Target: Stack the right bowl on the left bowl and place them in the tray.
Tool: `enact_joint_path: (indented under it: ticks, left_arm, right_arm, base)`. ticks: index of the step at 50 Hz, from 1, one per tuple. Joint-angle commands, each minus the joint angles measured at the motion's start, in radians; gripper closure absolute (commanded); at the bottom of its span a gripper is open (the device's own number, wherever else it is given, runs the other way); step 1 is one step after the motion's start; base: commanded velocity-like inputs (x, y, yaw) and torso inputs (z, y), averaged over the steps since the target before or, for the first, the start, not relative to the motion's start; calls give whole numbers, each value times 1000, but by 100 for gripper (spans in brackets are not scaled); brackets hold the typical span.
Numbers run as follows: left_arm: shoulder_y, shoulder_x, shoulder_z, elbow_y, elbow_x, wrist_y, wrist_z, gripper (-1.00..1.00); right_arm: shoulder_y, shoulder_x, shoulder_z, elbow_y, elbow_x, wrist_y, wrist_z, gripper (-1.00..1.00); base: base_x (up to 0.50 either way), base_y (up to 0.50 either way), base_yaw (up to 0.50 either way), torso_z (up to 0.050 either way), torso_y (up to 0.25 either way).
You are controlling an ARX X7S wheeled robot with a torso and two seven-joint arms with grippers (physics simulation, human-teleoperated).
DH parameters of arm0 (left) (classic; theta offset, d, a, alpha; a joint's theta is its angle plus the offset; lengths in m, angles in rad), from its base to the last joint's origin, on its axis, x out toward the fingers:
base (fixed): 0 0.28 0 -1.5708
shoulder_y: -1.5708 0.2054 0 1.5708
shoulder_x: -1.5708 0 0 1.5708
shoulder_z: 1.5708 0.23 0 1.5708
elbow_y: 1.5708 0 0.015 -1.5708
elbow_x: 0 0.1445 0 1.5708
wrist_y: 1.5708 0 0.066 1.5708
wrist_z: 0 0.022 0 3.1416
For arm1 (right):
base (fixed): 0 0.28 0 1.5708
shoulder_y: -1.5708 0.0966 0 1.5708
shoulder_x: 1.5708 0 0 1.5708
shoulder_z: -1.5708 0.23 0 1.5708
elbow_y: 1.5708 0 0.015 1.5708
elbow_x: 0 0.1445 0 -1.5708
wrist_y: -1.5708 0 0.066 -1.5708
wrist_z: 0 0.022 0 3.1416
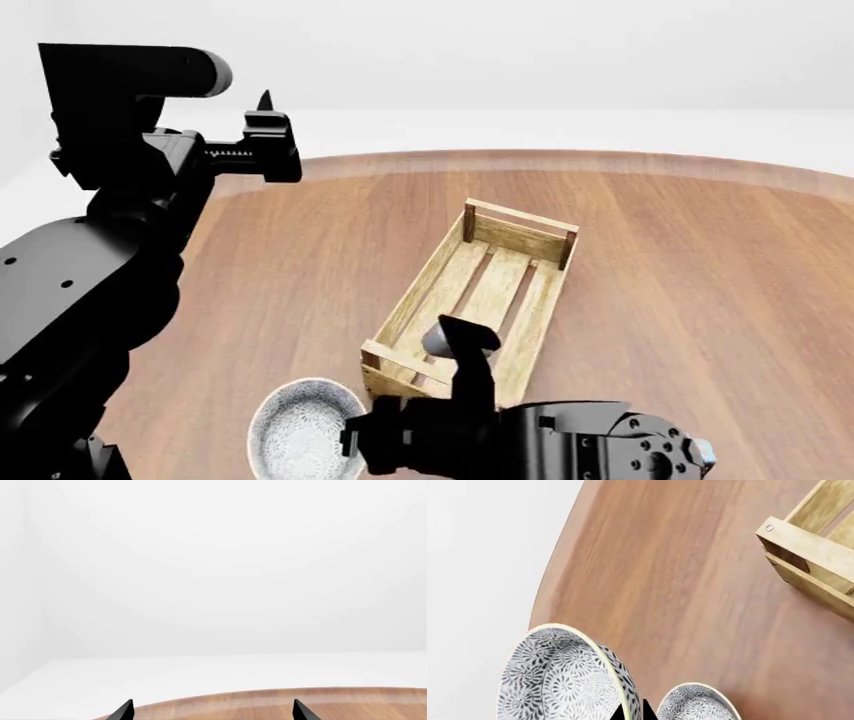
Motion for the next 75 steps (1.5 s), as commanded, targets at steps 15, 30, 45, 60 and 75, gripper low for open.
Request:
enact_joint_path:
  ticks: [15,30,45,60,75]
  left_arm:
    - [4,-6,-2,-2,-10,8,-8,-100]
    - [5,-12,-4,-1,-17,10,-11,-100]
    - [10,-15,1,-3,-20,17,-14,-100]
    - [14,-16,5,-4,-25,22,-18,-100]
    - [14,-20,6,-2,-31,23,-23,-100]
  right_arm:
    - [-12,-26,-109,121,-81,-27,-87,100]
    - [-2,-18,-134,151,-102,-46,-107,100]
    - [13,-10,-160,244,-167,-97,-179,100]
    - [-9,-18,-232,324,-214,-95,-236,100]
    - [-5,-17,-253,343,-221,-106,-259,100]
  base:
    - [0,0,0,0,0]
    - [0,0,0,0,1]
    - [0,0,0,0,0]
    - [0,0,0,0,0]
    - [0,0,0,0,1]
